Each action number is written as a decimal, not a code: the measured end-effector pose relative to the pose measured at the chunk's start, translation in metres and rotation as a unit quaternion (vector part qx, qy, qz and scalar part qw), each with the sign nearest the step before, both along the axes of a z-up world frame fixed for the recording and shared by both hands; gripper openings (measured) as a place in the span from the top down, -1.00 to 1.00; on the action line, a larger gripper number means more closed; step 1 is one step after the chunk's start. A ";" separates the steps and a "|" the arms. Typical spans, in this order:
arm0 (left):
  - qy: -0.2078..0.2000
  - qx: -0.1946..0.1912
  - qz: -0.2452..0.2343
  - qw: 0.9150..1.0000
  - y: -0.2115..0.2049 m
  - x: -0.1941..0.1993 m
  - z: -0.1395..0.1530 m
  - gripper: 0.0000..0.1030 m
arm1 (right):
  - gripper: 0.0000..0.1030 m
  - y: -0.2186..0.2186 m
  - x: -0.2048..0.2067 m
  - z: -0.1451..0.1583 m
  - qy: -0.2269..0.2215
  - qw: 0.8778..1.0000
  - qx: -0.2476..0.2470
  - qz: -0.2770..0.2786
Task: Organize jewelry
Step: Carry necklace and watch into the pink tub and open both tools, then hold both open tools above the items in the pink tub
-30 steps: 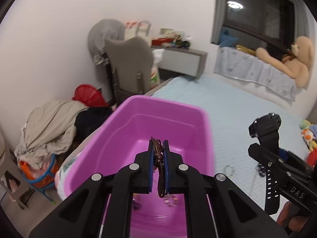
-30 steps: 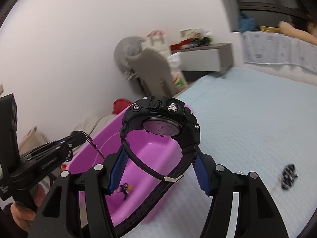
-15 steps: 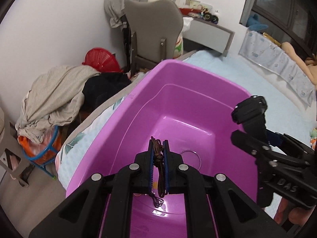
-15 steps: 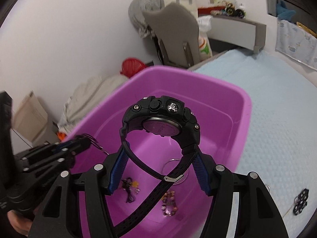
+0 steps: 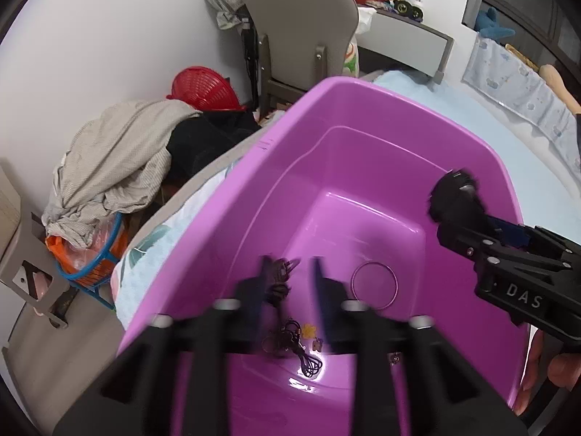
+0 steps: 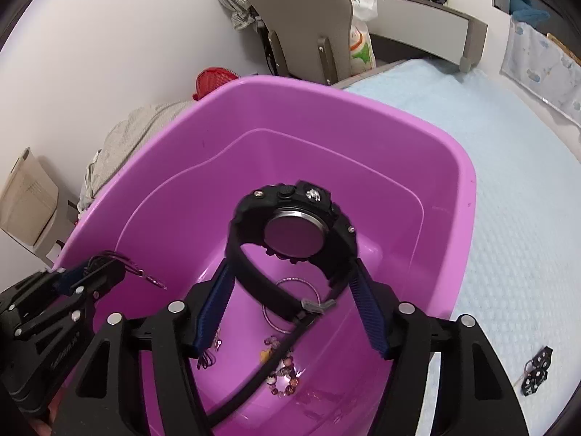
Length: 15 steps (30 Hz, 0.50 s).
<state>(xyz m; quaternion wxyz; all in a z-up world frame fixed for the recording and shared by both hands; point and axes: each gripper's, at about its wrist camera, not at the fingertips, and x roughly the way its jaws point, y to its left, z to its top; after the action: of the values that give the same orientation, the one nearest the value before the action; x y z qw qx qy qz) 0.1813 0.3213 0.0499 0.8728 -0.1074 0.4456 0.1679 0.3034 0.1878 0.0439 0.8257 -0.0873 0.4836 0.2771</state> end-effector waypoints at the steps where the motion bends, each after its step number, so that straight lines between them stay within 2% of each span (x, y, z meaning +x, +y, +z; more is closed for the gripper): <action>1: -0.009 0.012 0.005 1.000 -0.001 -0.002 0.005 -0.46 | -0.28 -0.001 -0.001 0.001 -0.003 1.000 0.002 0.001; 2: -0.020 0.018 0.005 1.000 -0.003 -0.005 0.009 -0.52 | -0.34 -0.001 -0.004 0.004 -0.011 1.000 0.004 0.000; 4: -0.026 0.036 0.003 0.999 -0.008 -0.008 0.015 -0.52 | -0.38 -0.002 -0.008 0.007 -0.018 1.000 0.004 -0.001; 15: -0.021 0.017 0.012 1.000 -0.007 -0.018 0.012 -0.52 | -0.38 -0.013 -0.020 0.014 -0.023 1.000 0.019 -0.002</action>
<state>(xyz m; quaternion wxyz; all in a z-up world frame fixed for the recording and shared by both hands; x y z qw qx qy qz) 0.1633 0.3144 0.0620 0.8815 -0.1009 0.4232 0.1835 0.2829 0.1745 0.0580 0.8386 -0.0763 0.4594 0.2824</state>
